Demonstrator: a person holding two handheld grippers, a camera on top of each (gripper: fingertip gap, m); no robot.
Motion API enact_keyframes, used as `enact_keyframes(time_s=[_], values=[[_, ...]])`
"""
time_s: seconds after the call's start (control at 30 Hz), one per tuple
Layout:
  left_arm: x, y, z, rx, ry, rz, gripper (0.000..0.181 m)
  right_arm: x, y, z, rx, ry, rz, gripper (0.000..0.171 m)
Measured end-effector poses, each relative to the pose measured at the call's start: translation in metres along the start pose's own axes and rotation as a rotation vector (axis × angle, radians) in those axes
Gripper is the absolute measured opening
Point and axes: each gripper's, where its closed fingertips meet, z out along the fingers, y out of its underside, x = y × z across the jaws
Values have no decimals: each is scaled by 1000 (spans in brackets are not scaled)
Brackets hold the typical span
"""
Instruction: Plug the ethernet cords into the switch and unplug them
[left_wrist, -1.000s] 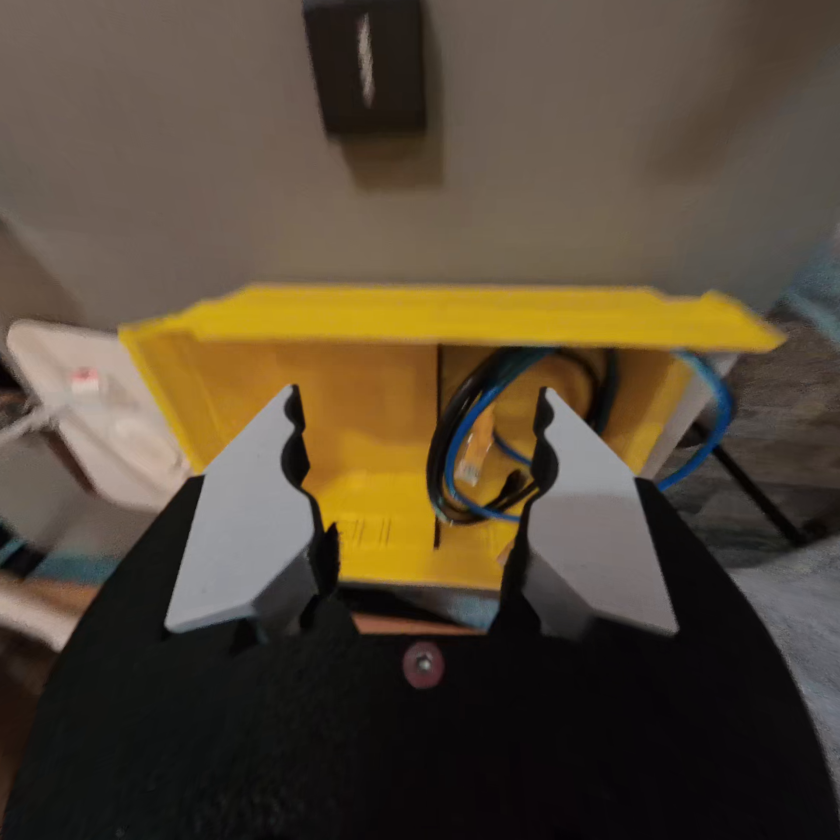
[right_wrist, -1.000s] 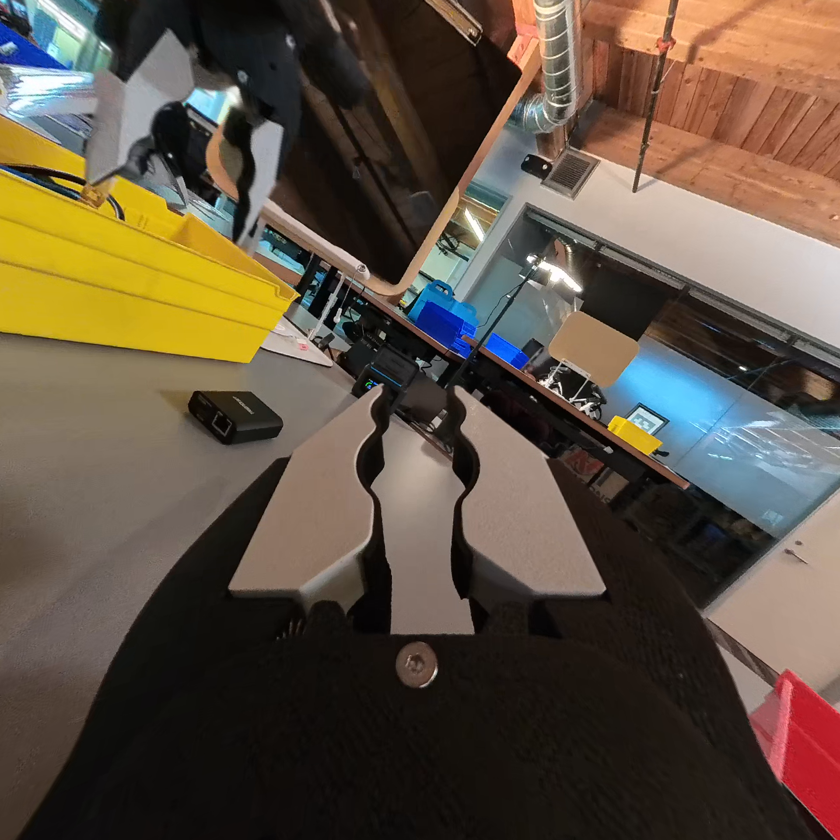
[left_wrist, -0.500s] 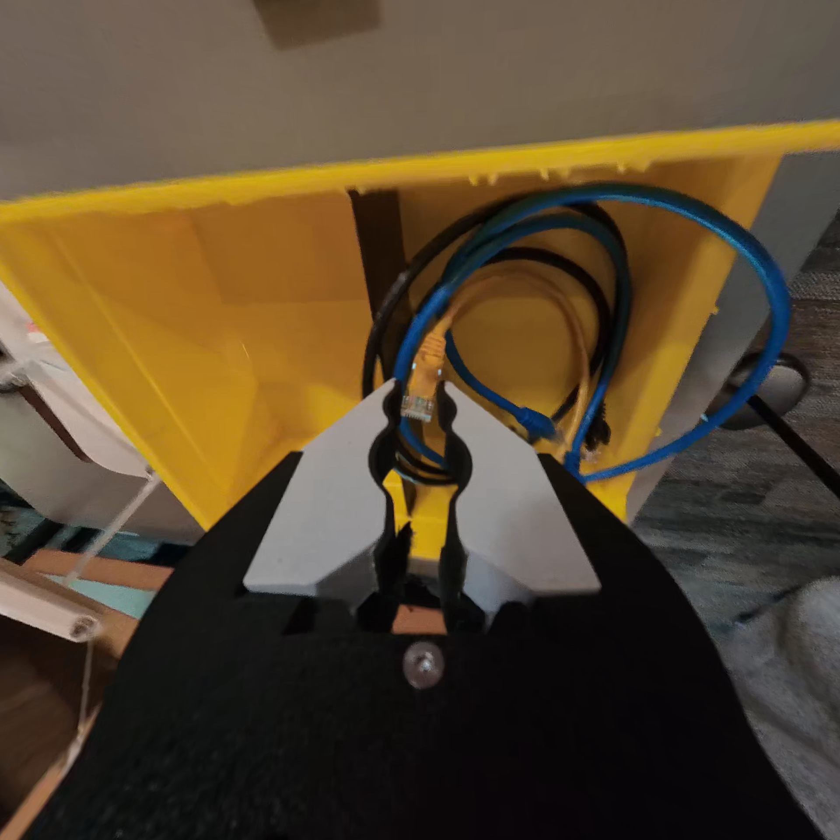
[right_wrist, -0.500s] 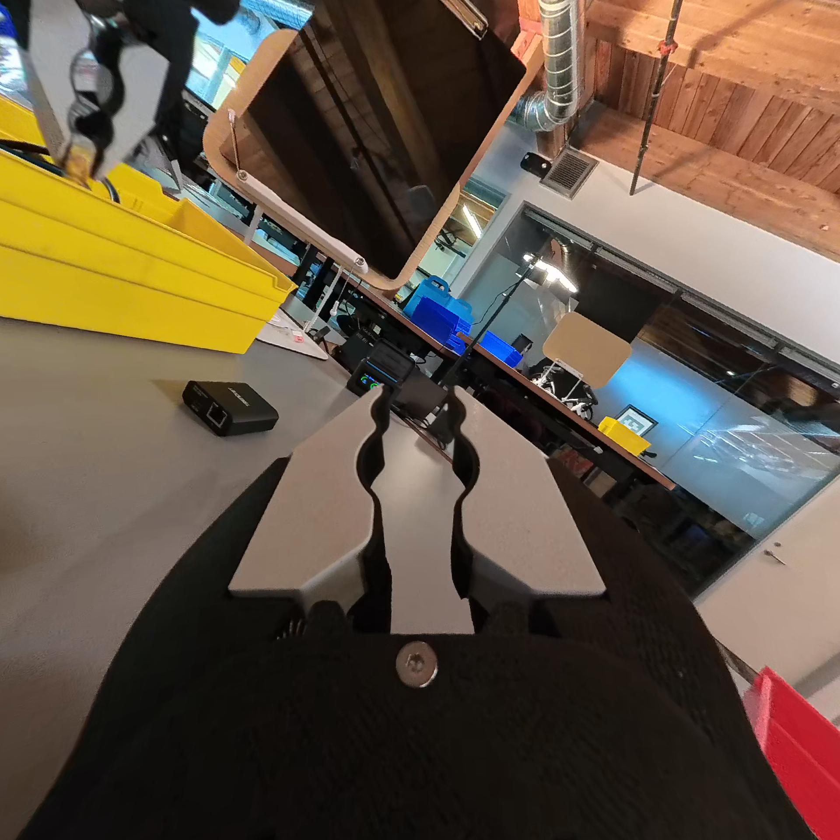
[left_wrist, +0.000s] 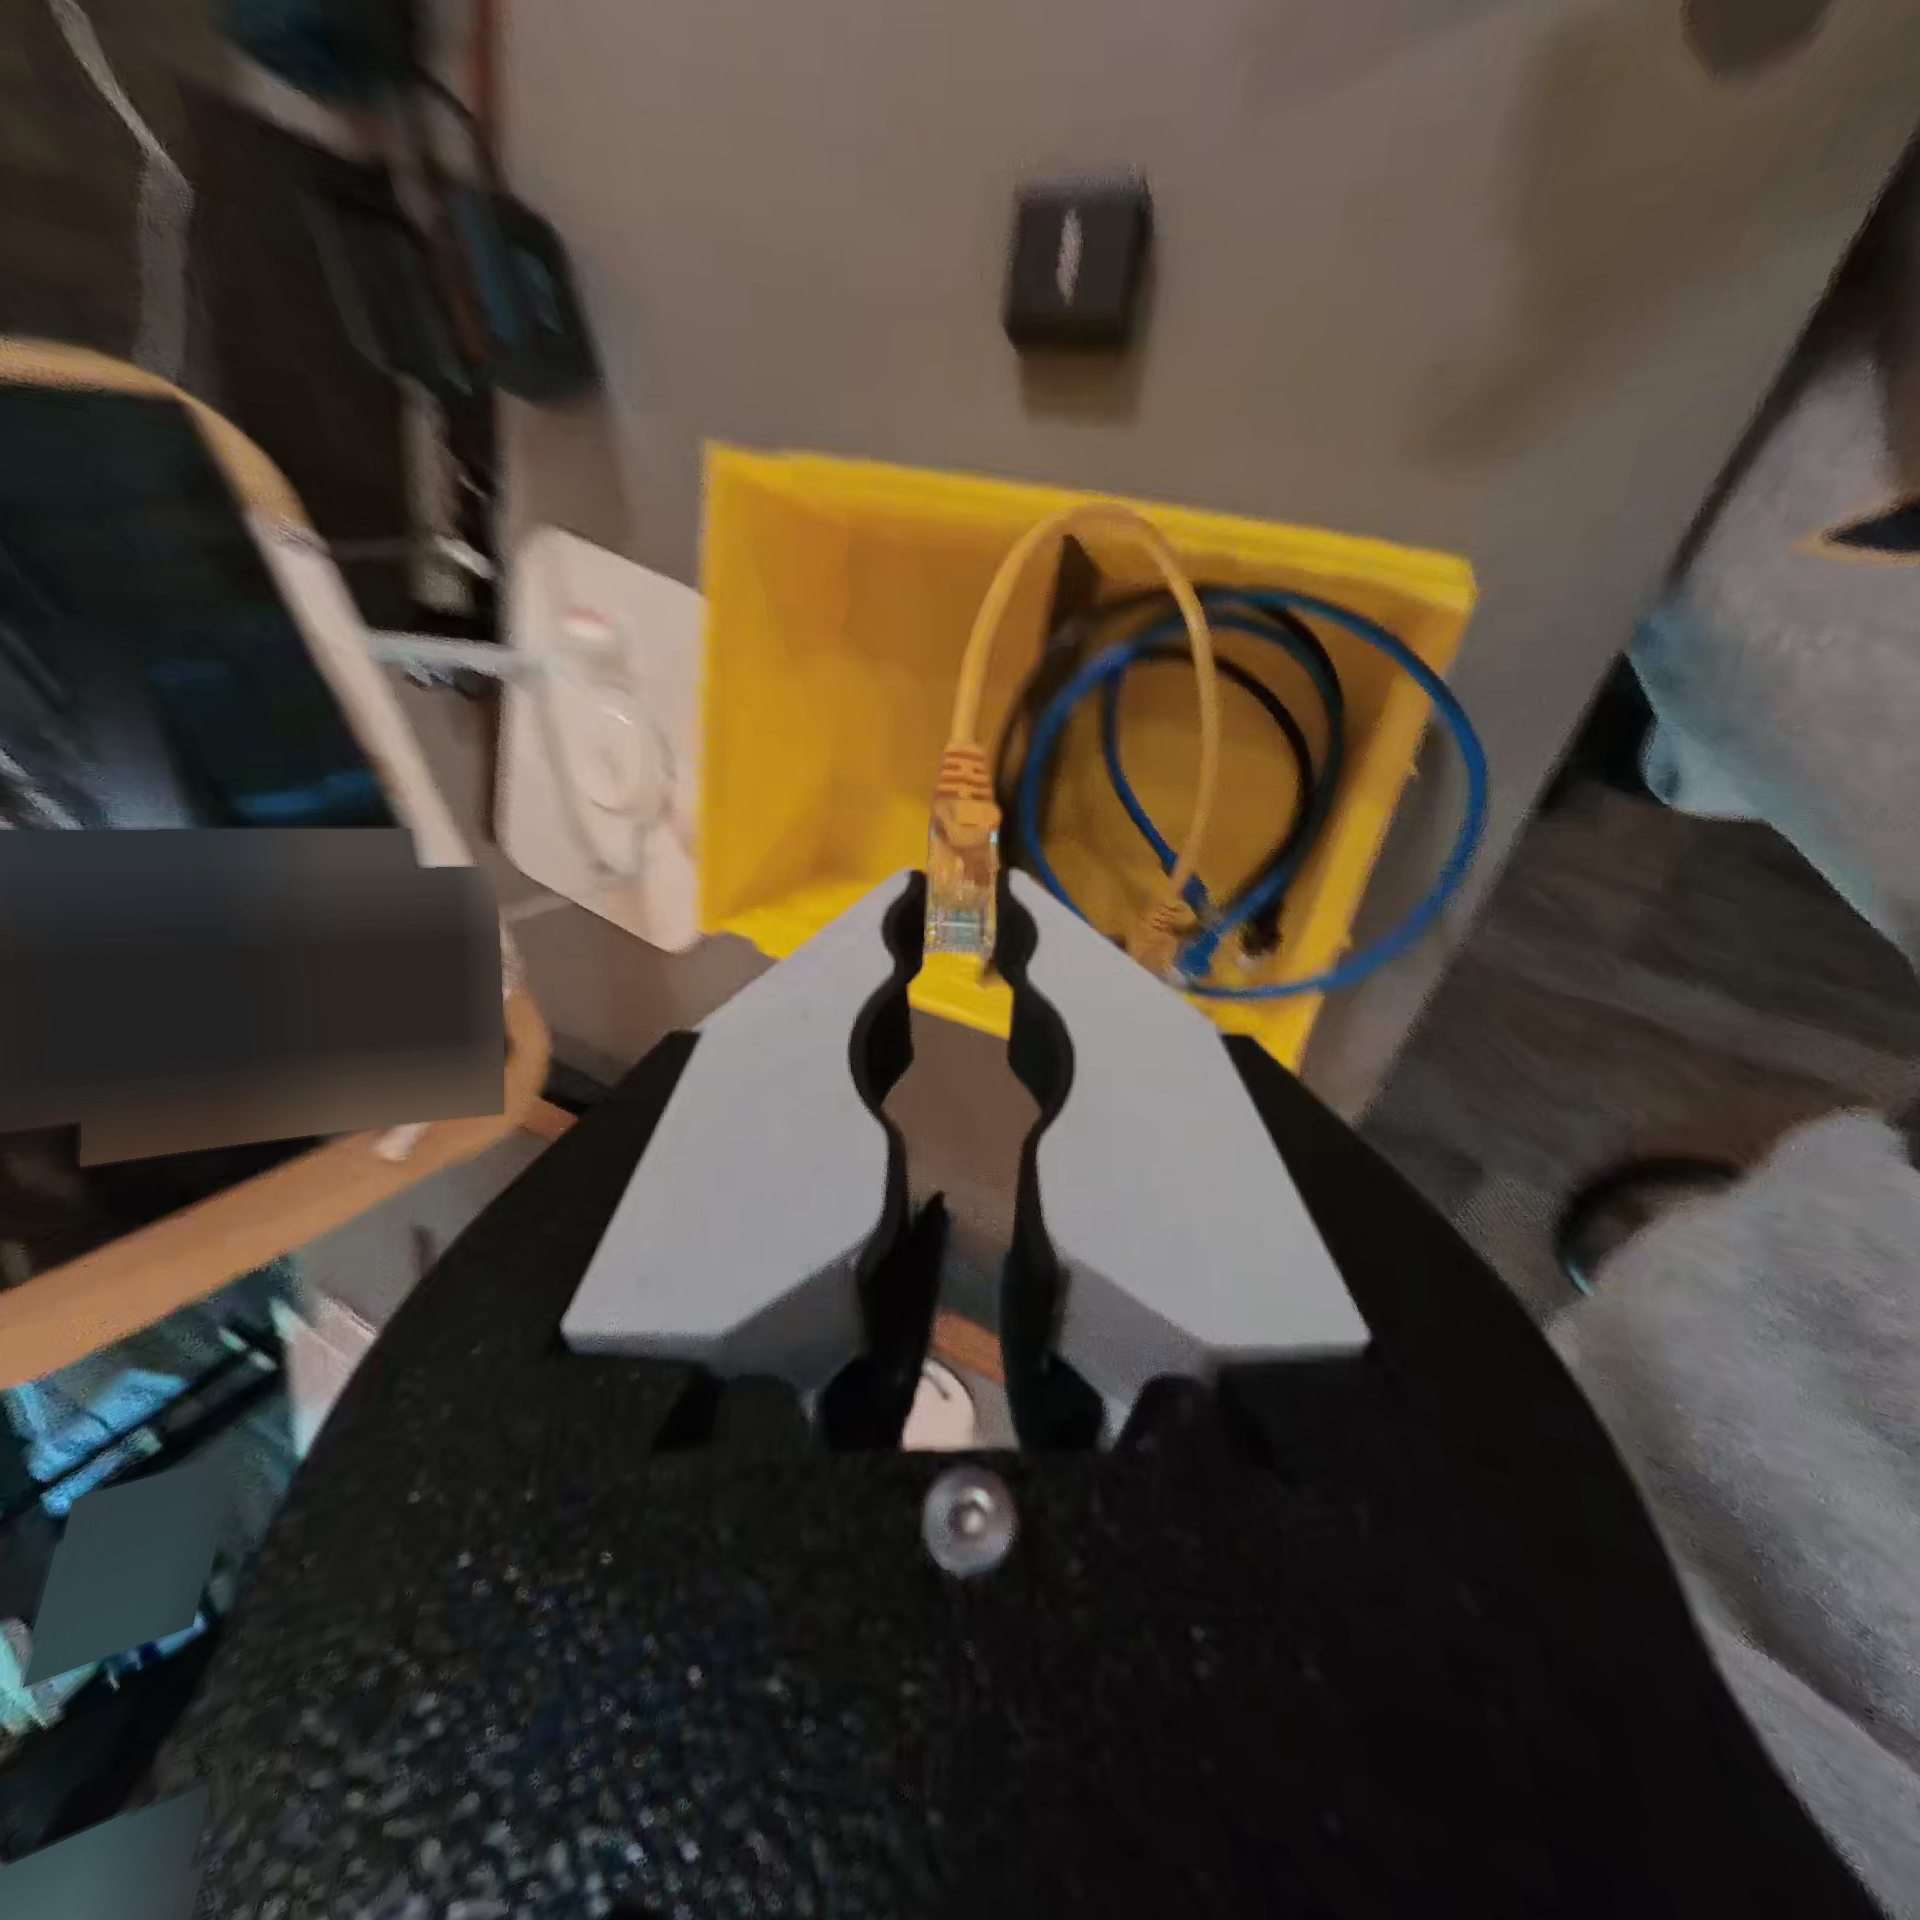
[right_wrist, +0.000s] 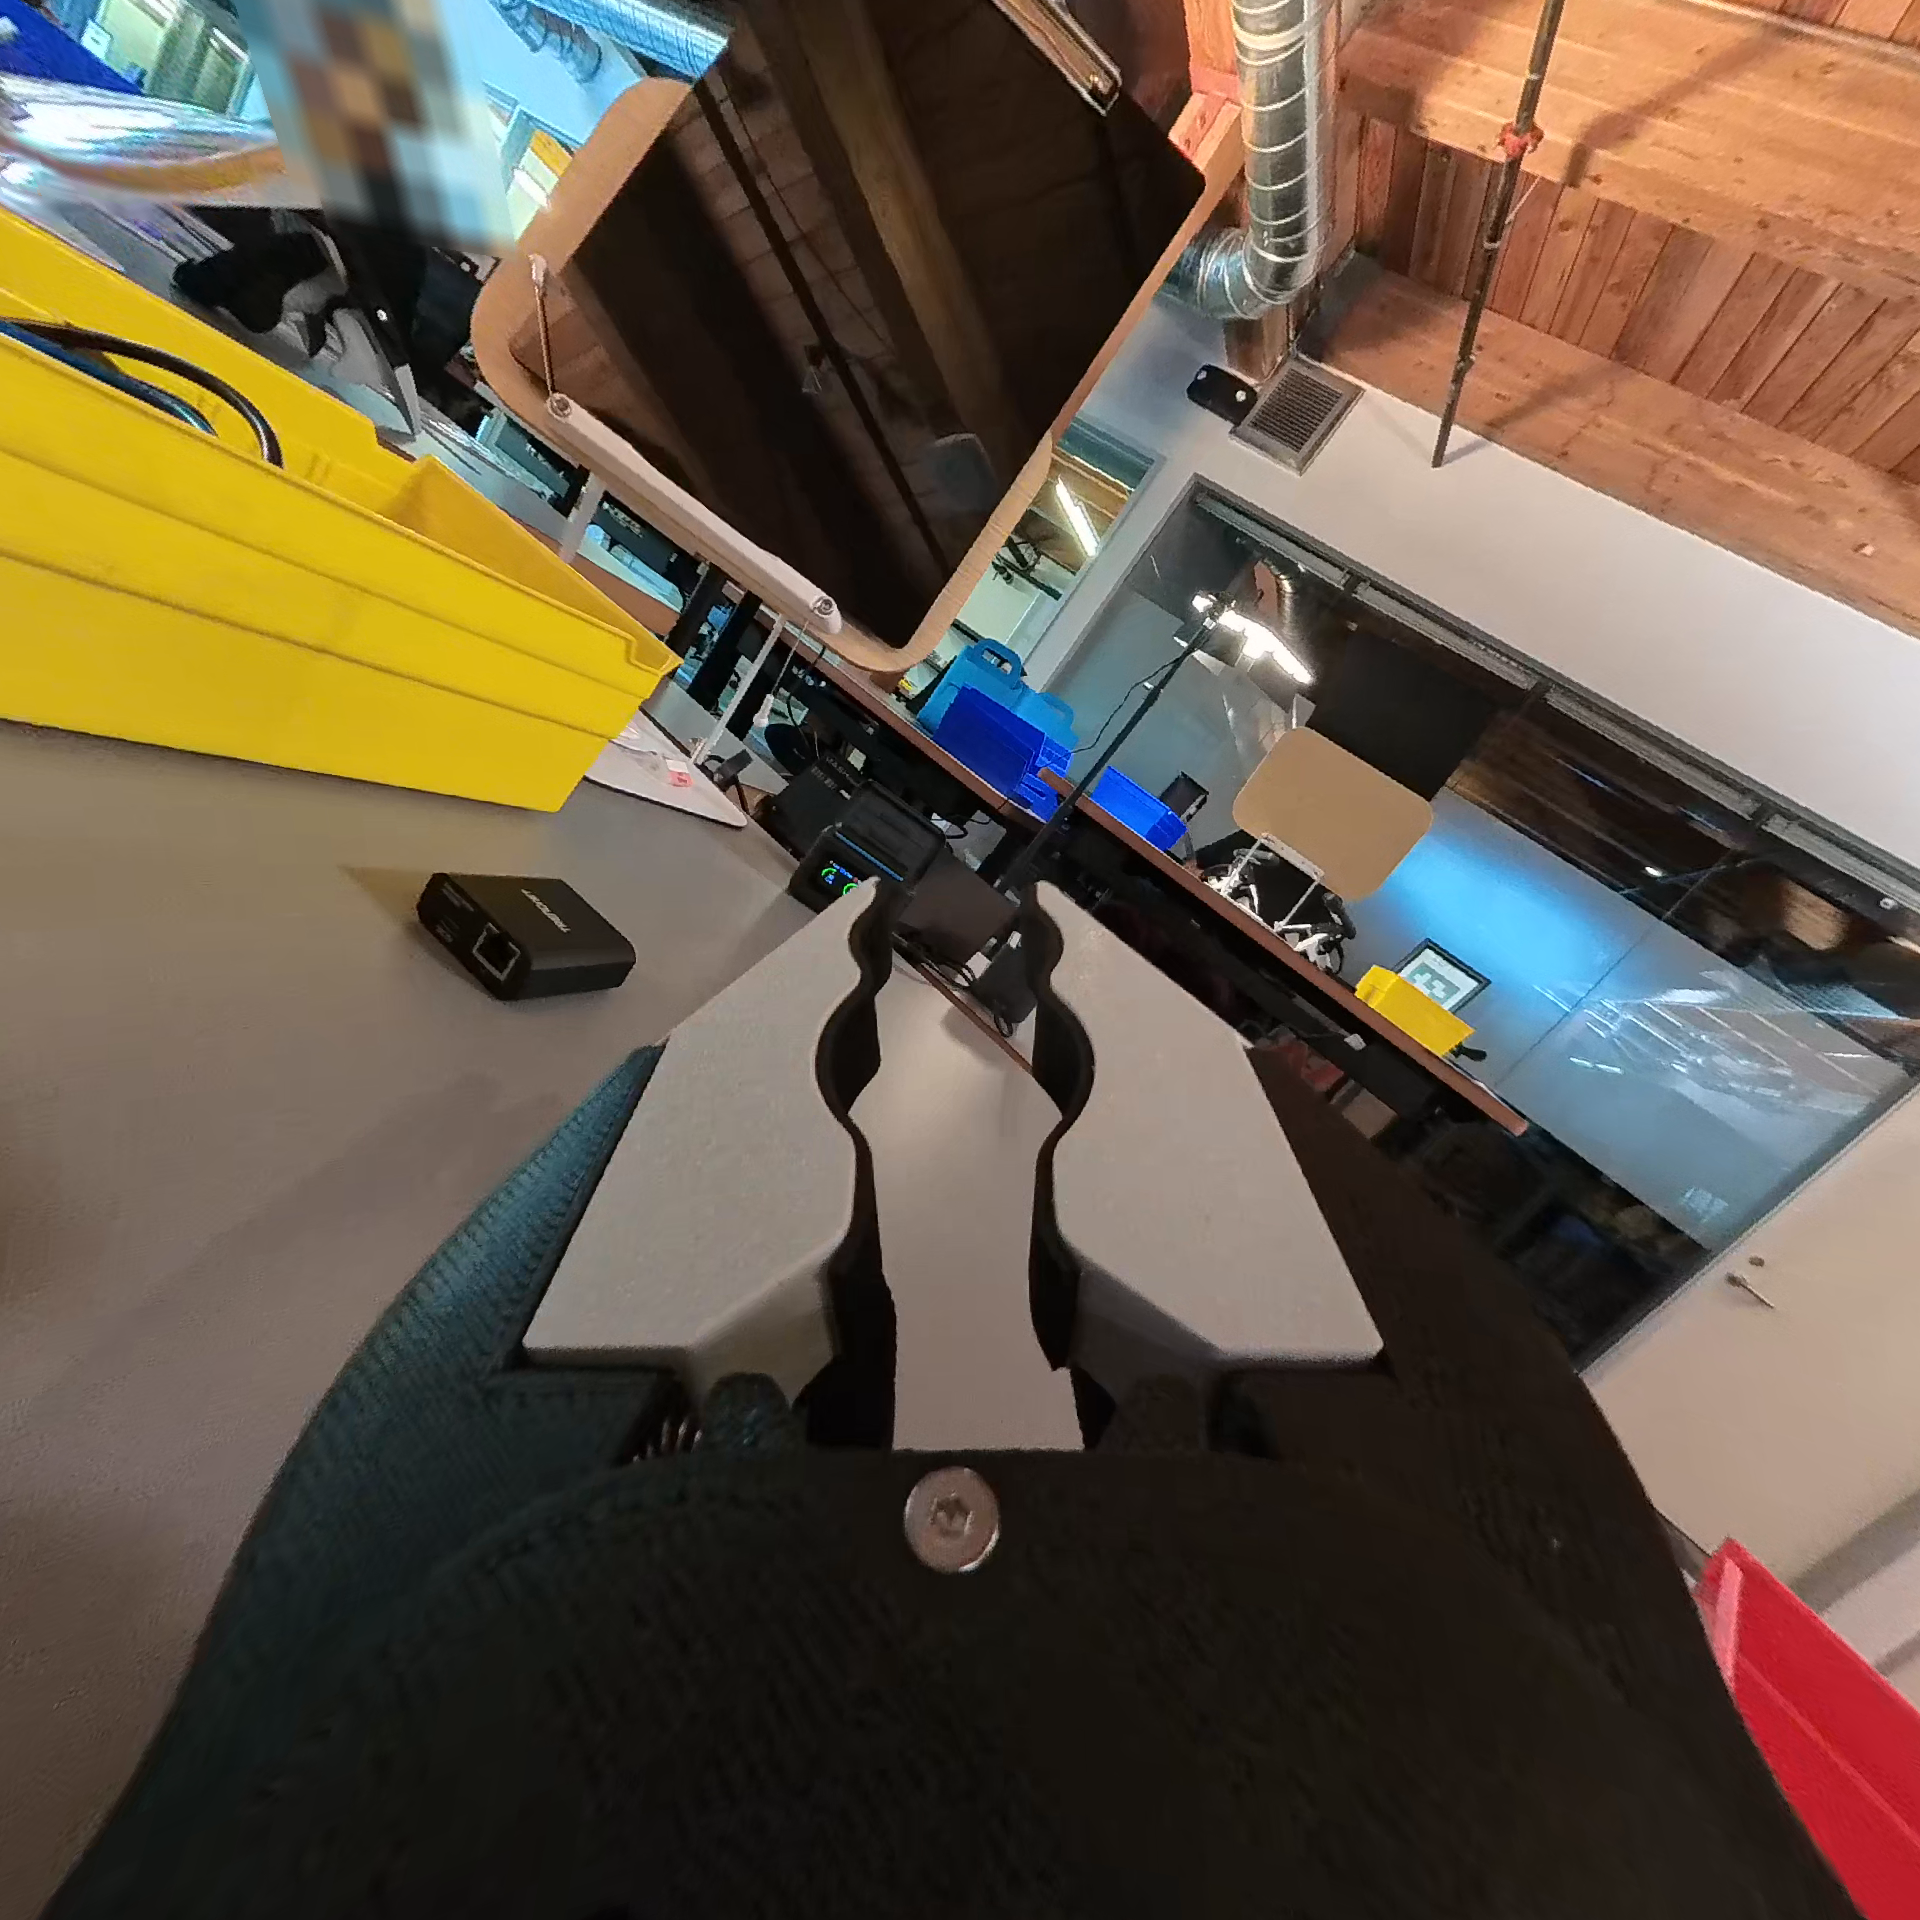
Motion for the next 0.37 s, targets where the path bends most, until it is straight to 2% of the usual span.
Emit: enact_keyframes(time_s=[0.03, 0.17, 0.23, 0.37], values=[[-11, -11, -10, 78, -65, 11, 11, 0, 0, 0, 0, 1, 1, 23], [-47, -66, -34, 415, -294, -49, 11, 2, -2, 0, 7, 13, 5, 23], [-46, -94, -23, 521, -315, -85, 11, 4, -3, 0, 11, 24, 3, 22], [-38, -135, 25, 583, -413, -189, 11, 10, -6, -2, 30, 63, -1, 23]])
